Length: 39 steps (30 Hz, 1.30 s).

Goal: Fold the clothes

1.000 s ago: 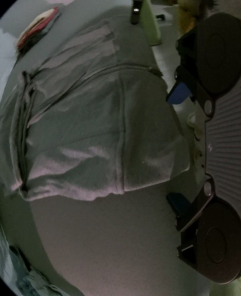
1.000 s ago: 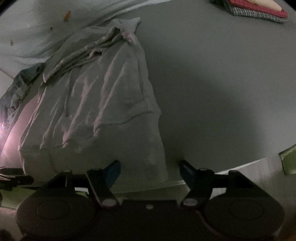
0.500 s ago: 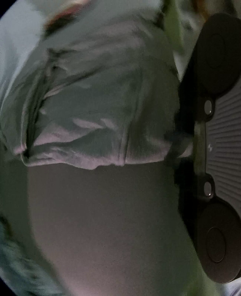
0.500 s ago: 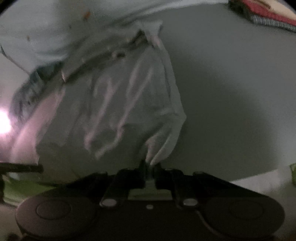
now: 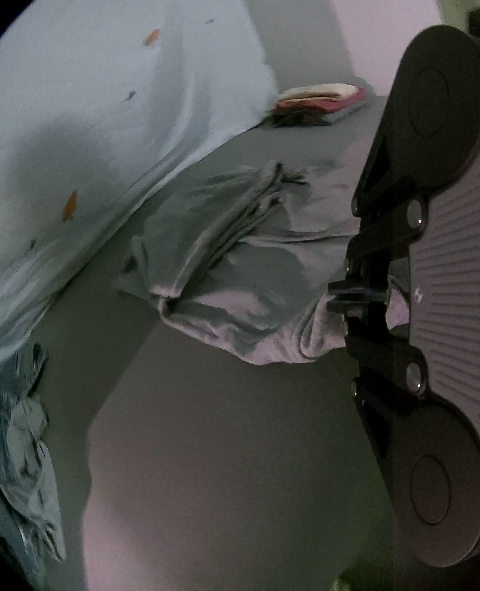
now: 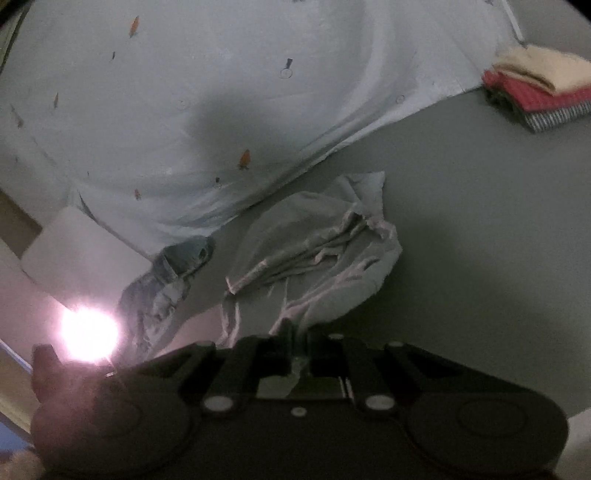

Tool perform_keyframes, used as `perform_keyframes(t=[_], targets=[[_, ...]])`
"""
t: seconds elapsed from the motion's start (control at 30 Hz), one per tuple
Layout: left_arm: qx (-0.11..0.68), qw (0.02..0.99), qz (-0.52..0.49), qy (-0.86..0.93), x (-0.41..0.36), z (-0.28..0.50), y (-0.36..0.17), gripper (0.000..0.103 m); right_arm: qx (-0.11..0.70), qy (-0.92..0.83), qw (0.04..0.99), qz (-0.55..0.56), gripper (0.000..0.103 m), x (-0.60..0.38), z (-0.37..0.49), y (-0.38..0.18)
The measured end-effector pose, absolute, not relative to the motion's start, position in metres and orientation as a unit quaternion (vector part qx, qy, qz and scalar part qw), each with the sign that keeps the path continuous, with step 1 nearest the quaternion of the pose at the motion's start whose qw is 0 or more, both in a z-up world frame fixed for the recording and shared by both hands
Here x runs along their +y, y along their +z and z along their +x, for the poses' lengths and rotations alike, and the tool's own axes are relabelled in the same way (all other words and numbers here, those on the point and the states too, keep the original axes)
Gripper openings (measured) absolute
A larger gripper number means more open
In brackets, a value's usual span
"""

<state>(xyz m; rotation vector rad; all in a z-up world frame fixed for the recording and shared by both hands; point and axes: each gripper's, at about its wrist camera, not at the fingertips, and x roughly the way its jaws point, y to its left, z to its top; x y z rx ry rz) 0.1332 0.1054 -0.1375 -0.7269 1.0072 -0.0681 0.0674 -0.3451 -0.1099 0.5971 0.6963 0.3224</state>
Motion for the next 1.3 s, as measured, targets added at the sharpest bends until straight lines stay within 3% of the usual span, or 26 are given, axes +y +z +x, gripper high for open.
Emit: perform_keyframes(t=[0.4, 0.57, 0.73, 0.77, 0.83, 0.87, 0.9, 0.93, 1.0, 1.1, 1.3], targets=[[0.45, 0.818, -0.358, -0.015, 0.116, 0.204, -0.117, 0.002, 0.318, 0.166, 0.888, 0.288, 0.007, -0.344, 0.114, -0.098], [0.427, 0.831, -0.357, -0.013, 0.123, 0.247, -0.101, 0.002, 0.288, 0.165, 0.902, 0.277, 0.007, -0.346, 0.174, -0.084], [0.386, 0.848, -0.362, -0.032, 0.126, 0.356, -0.084, 0.003, 0.259, 0.135, 0.925, 0.243, 0.007, -0.337, 0.274, -0.064], [0.382, 0.853, -0.354, -0.027, 0.127, 0.38, -0.082, 0.006, 0.254, 0.123, 0.93, 0.235, 0.007, -0.335, 0.3, -0.062], [0.38, 0.865, -0.329, -0.011, 0.126, 0.427, -0.082, 0.023, 0.255, 0.094, 0.934, 0.23, 0.009, -0.33, 0.348, -0.061], [0.379, 0.872, -0.31, 0.0, 0.126, 0.446, -0.083, 0.04, 0.263, 0.08, 0.938, 0.211, 0.018, -0.325, 0.369, -0.063], [0.377, 0.881, -0.284, 0.014, 0.126, 0.46, -0.084, 0.052, 0.271, 0.066, 0.941, 0.191, 0.044, -0.32, 0.389, -0.065], [0.377, 0.888, -0.262, 0.021, 0.125, 0.469, -0.087, 0.057, 0.277, 0.04, 0.947, 0.16, 0.054, -0.314, 0.405, -0.068], [0.379, 0.898, -0.224, 0.02, 0.125, 0.476, -0.098, 0.076, 0.28, 0.021, 0.953, 0.118, 0.058, -0.305, 0.422, -0.076], [0.416, 0.888, -0.195, 0.0, 0.121, 0.473, -0.125, 0.081, 0.314, 0.004, 0.943, 0.111, 0.072, -0.303, 0.425, -0.1], [0.489, 0.855, -0.165, -0.045, 0.109, 0.452, -0.176, 0.086, 0.409, -0.037, 0.9, 0.147, 0.08, -0.308, 0.405, -0.166]])
